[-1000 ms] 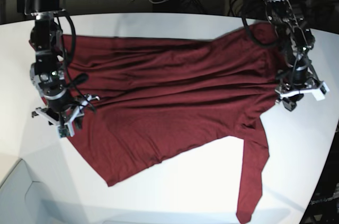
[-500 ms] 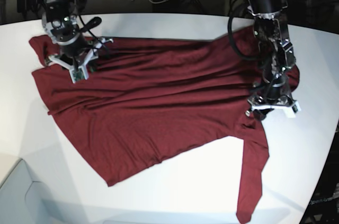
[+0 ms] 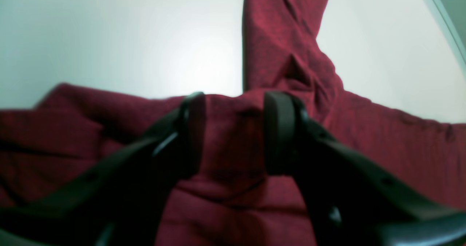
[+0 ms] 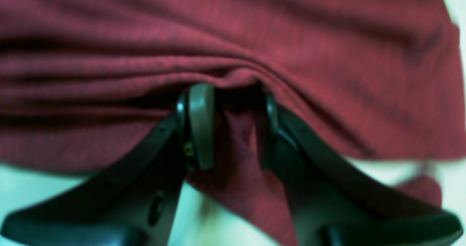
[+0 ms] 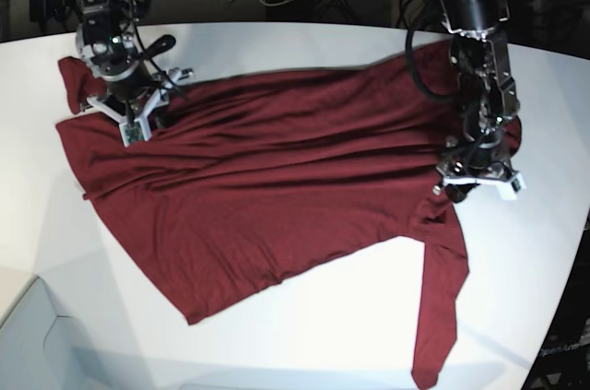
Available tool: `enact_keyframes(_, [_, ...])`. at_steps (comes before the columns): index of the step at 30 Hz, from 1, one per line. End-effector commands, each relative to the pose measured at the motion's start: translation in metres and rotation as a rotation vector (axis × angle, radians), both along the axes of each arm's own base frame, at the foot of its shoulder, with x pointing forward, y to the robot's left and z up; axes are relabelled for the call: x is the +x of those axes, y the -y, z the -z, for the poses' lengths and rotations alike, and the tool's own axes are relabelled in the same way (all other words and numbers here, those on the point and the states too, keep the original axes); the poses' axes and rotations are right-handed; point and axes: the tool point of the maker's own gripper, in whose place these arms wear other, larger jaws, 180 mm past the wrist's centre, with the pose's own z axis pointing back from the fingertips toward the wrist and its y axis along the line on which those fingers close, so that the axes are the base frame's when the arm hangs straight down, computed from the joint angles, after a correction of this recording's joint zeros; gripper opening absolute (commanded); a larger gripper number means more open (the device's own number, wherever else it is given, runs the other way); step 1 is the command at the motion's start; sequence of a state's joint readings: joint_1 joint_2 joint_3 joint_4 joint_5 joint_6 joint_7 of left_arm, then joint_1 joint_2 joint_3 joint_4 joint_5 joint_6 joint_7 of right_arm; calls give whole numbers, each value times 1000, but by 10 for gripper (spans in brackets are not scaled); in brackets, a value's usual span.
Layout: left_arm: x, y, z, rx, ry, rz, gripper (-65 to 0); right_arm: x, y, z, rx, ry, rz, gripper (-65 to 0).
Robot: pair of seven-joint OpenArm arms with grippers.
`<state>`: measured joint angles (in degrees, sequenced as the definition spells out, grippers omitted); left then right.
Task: Layout the t-shirt on the table in an organized manner, then fold the t-shirt properly
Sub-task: 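Release the shirt and move both grippers to new grasp points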
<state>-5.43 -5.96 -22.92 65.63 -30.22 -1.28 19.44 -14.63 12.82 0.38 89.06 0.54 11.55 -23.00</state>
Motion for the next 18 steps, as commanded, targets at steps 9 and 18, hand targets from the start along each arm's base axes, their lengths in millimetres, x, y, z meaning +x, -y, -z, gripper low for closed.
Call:
enact_keyframes(9, [-50, -25, 30, 45, -116, -21, -394, 66, 32, 26, -32, -78, 76, -460])
enact_keyframes(18, [-72, -20, 27, 65, -120, -3, -394, 165, 14, -10, -40, -13, 22, -460])
